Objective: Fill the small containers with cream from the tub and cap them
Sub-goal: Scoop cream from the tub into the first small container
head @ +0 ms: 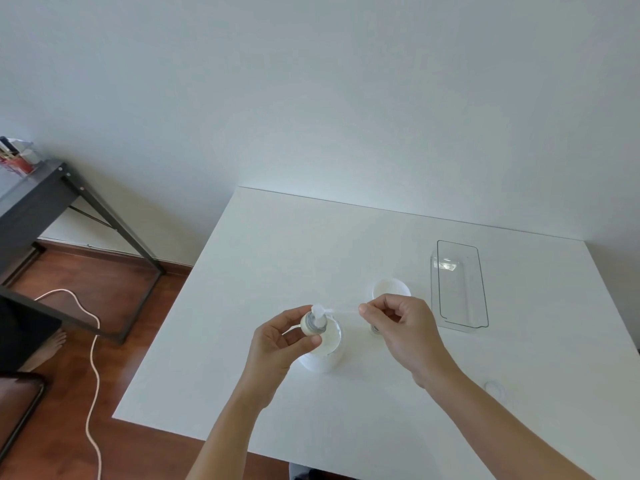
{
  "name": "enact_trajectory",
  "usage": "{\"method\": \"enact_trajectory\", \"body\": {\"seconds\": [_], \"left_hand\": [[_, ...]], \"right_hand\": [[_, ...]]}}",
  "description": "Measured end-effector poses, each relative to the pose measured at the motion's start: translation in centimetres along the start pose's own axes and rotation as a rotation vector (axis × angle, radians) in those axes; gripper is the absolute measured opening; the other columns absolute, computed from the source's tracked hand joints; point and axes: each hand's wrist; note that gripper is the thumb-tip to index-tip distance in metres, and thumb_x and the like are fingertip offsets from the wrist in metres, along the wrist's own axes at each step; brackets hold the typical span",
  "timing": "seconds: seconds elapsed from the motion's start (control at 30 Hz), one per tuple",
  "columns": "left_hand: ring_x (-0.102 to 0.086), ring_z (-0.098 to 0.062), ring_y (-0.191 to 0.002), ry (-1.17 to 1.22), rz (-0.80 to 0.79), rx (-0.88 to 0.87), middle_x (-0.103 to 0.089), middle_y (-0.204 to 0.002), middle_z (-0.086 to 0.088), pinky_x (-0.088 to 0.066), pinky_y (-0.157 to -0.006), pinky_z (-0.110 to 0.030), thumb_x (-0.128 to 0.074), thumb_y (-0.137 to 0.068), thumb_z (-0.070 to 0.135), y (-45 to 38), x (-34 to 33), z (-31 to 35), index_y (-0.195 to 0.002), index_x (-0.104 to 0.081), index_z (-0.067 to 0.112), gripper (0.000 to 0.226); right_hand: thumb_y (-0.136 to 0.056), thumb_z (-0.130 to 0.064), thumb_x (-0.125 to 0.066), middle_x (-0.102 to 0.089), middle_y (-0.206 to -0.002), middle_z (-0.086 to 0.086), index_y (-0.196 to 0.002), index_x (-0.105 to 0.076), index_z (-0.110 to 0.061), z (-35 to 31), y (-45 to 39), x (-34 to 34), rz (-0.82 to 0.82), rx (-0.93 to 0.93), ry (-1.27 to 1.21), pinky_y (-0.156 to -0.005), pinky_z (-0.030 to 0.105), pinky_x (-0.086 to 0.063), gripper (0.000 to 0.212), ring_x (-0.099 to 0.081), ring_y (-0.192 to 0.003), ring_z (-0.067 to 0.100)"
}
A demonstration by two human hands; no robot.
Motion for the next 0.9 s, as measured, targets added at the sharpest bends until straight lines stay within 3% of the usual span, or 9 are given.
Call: {"method": "enact_trajectory", "body": {"seconds": [0.17, 0.3, 0.37, 0.47, 0.53, 0.6, 0.7, 0.77, 0.9], "left_hand": [[-0.075, -0.018, -0.101, -0.008, 0.027, 0.019, -0.078, -0.111, -0.005, -0.056, -0.085, -0.022, -0.086, -0.065, 0.019, -0.1, 0.3, 0.0, -0.11, -0.076, 0.025, 0.046], [-0.075, -0.023, -0.102, 0.005, 0.071, 0.002, -0.078, -0.11, -0.007, -0.056, -0.083, -0.021, -0.085, -0.067, 0.017, -0.2, 0.8, -0.1, -0.108, -0.077, 0.025, 0.042], [-0.074, -0.026, -0.105, 0.009, 0.094, -0.008, -0.078, -0.111, -0.01, -0.056, -0.084, -0.021, -0.085, -0.066, 0.021, -0.2, 1.1, -0.2, -0.108, -0.076, 0.023, 0.043], [-0.073, -0.025, -0.108, 0.012, 0.113, -0.019, -0.078, -0.11, -0.011, -0.055, -0.086, -0.02, -0.085, -0.067, 0.022, -0.2, 1.7, -0.4, -0.108, -0.075, 0.021, 0.043], [-0.072, -0.026, -0.109, 0.022, 0.116, -0.016, -0.077, -0.11, -0.013, -0.055, -0.087, -0.021, -0.087, -0.065, 0.023, -0.2, 2.0, -0.6, -0.108, -0.075, 0.02, 0.045], [-0.072, -0.027, -0.11, 0.022, 0.121, -0.012, -0.077, -0.111, -0.013, -0.056, -0.088, -0.023, -0.087, -0.064, 0.023, -0.2, 2.1, -0.7, -0.108, -0.075, 0.02, 0.046], [-0.073, -0.027, -0.109, 0.018, 0.122, -0.008, -0.077, -0.11, -0.012, -0.057, -0.088, -0.023, -0.088, -0.063, 0.023, -0.1, 2.2, -0.8, -0.107, -0.075, 0.021, 0.046], [-0.073, -0.025, -0.108, 0.02, 0.133, -0.007, -0.078, -0.109, -0.012, -0.057, -0.086, -0.022, -0.088, -0.063, 0.023, 0.1, 2.3, -0.8, -0.107, -0.075, 0.021, 0.046], [-0.073, -0.024, -0.107, 0.033, 0.173, -0.008, -0.077, -0.109, -0.014, -0.054, -0.093, -0.028, -0.088, -0.062, 0.022, 0.3, 2.8, -0.7, -0.106, -0.075, 0.021, 0.046]], "right_hand": [[-0.084, -0.026, -0.07, -0.053, -0.065, 0.002, -0.066, -0.069, -0.021, -0.6, -0.4, 0.8, -0.103, 0.045, 0.053, -0.06, 0.026, -0.036, 0.019, -0.043, -0.061, 0.014], [-0.084, -0.025, -0.071, -0.048, -0.054, -0.013, -0.065, -0.069, -0.022, -0.3, -1.0, 1.8, -0.059, 0.017, -0.025, -0.047, 0.013, -0.031, 0.019, -0.036, -0.049, 0.006], [-0.084, -0.024, -0.071, -0.05, -0.051, -0.012, -0.064, -0.068, -0.021, 0.4, -1.2, 1.7, -0.017, 0.023, -0.008, -0.046, 0.011, -0.031, 0.02, -0.037, -0.046, 0.004], [-0.083, -0.021, -0.069, -0.059, -0.06, -0.007, -0.064, -0.067, -0.021, 1.9, -1.3, 0.4, 0.05, 0.158, 0.272, -0.055, 0.012, -0.037, 0.02, -0.048, -0.052, 0.002], [-0.087, -0.024, -0.065, -0.058, -0.069, -0.008, -0.072, -0.068, -0.019, 2.7, -1.5, -0.8, 0.036, 0.306, 0.526, -0.07, 0.021, -0.041, 0.016, -0.054, -0.062, 0.001], [-0.093, -0.028, -0.054, -0.058, -0.081, -0.005, -0.082, -0.066, -0.021, 3.4, -1.9, -2.3, -0.038, 0.408, 0.812, -0.08, 0.031, -0.033, 0.018, -0.056, -0.079, 0.014], [-0.096, -0.025, -0.043, -0.055, -0.091, -0.002, -0.091, -0.064, -0.021, 4.1, -2.6, -4.4, -0.141, 0.454, 1.075, -0.078, 0.033, -0.022, 0.022, -0.05, -0.088, 0.022], [-0.096, -0.023, -0.044, -0.055, -0.092, -0.001, -0.089, -0.064, -0.018, 4.2, -2.8, -5.5, -0.186, 0.402, 1.077, -0.078, 0.034, -0.023, 0.022, -0.052, -0.087, 0.023], [-0.092, -0.028, -0.054, -0.059, -0.082, -0.006, -0.079, -0.065, -0.016, 4.3, -3.0, -5.4, -0.129, 0.166, 0.786, -0.075, 0.033, -0.028, 0.02, -0.058, -0.081, 0.019]]}}
Point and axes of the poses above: each hand's wrist, its own y-axis away from the middle knuckle, its own x-axis out of the back of the hand, z = x × y
